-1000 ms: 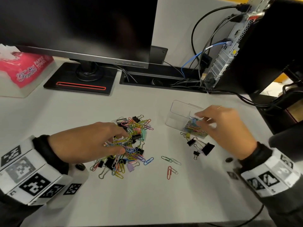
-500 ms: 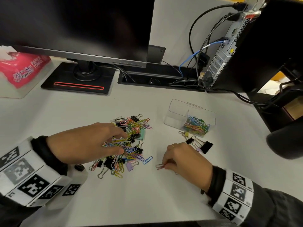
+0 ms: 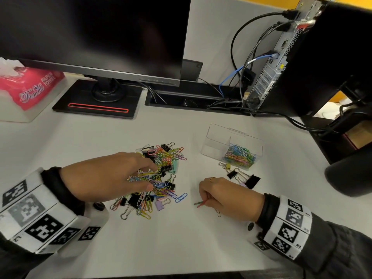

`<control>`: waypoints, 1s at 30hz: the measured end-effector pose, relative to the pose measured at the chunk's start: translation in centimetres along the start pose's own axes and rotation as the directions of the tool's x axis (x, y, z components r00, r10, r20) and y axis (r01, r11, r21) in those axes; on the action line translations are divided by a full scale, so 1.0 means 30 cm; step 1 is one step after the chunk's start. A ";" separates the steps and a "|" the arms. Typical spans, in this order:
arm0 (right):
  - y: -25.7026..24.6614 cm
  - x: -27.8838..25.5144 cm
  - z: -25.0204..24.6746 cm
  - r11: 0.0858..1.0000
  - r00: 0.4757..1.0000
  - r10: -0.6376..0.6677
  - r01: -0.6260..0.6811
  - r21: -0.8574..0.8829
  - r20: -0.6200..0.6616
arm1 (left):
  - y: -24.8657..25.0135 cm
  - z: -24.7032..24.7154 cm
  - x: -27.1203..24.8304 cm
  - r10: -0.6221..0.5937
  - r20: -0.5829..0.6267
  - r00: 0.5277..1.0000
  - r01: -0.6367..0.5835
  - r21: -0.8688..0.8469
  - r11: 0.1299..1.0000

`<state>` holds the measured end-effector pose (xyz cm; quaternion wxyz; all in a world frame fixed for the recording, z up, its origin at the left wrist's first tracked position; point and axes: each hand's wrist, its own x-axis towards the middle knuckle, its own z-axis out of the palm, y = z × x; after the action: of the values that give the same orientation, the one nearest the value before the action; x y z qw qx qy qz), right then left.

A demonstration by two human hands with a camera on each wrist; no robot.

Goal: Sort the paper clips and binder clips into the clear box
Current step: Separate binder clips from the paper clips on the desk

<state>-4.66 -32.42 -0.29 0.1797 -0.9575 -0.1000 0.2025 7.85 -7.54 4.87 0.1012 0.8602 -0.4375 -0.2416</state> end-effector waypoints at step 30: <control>0.059 -0.082 -0.001 0.999 0.992 0.040 -0.038 0.020 -0.120 | 0.018 0.021 0.013 0.033 -0.017 0.999 -0.033 -0.011 0.999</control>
<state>-6.64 -34.71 -0.08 0.1897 -0.9681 -0.0686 0.1489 7.35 -8.16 4.39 0.1139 0.8543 -0.4492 -0.2352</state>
